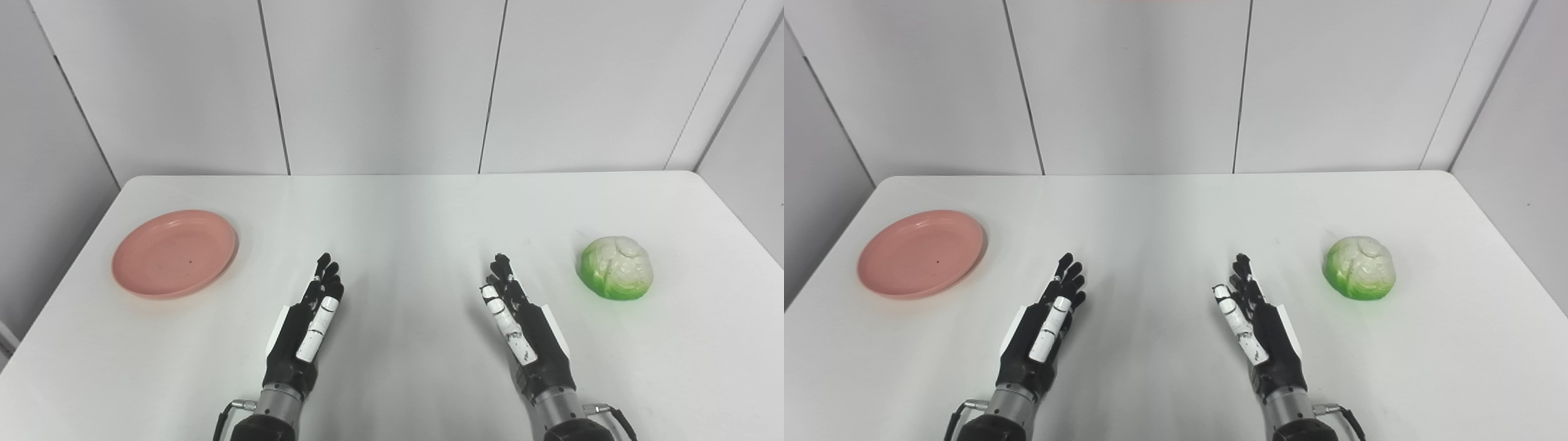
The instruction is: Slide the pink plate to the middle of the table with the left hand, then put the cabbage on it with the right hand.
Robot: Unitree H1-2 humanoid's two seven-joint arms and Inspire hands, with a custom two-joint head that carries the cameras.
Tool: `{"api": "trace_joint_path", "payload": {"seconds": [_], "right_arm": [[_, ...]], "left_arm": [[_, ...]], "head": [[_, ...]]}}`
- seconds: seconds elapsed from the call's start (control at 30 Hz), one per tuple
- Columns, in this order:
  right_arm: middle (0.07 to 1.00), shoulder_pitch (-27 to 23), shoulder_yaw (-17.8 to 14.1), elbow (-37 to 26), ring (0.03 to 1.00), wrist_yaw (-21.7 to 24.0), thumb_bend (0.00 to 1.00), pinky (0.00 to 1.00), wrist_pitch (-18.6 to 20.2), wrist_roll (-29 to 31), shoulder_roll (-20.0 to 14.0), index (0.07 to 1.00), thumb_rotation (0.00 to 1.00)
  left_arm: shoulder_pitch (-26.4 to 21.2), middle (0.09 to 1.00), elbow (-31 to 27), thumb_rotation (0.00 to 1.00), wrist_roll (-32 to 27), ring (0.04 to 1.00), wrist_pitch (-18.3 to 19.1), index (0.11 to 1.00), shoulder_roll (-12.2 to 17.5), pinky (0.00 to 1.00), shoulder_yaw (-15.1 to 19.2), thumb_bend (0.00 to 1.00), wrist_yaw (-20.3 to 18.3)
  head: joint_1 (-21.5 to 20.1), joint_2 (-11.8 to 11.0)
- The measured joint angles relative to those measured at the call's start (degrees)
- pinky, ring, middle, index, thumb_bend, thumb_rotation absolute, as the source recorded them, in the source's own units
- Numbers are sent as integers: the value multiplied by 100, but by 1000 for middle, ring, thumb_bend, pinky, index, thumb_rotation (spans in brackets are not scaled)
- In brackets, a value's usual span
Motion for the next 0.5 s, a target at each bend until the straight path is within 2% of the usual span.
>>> {"api": "trace_joint_path", "payload": {"seconds": [0.03,0.07,0.13,0.2,0.23,0.3,0.33,0.4,0.5], "right_arm": [[998,0,-4,1,973,-2,681,1000,0,-6,-7,992,792],[997,1,-21,10,973,4,679,1000,-1,-13,-45,991,793],[995,1,-48,66,973,37,679,1000,-15,8,-142,995,798],[993,2,-115,192,973,120,680,1000,-119,132,-234,996,773],[990,8,-156,222,971,161,683,998,-187,201,-263,994,769],[987,16,-227,339,969,240,693,990,-385,308,-341,993,767],[982,6,-243,369,966,252,724,990,-458,351,-366,984,751],[978,-35,-295,437,965,270,726,994,-597,455,-369,978,735],[975,-155,-349,628,968,355,686,995,-777,592,-389,983,735]], "left_arm": [[0,1000,2,785,1,1000,1,1000,-6,1000,-2,713,5],[-8,1000,16,781,4,1000,1,1000,-24,1000,-5,712,26],[-69,1000,107,773,65,1000,-29,1000,-101,1000,-16,691,80],[-136,1000,229,762,112,1000,-131,1000,-192,1000,-41,629,146],[-178,1000,286,772,111,1000,-190,1000,-237,1000,-45,586,153],[-316,1000,507,790,111,1000,-568,1000,-344,1000,-56,533,159],[-411,1000,641,828,138,1000,-732,1000,-395,1000,-48,577,200],[-560,1000,855,857,267,1000,-869,1000,-488,1000,8,612,374],[-775,1000,1133,887,358,1000,-1083,995,-519,1000,133,648,565]], "head": [[357,-96],[360,-97],[1060,-385],[1064,-387],[1316,-517],[1494,-624],[1590,-694],[1591,-694],[1652,-826]]}}
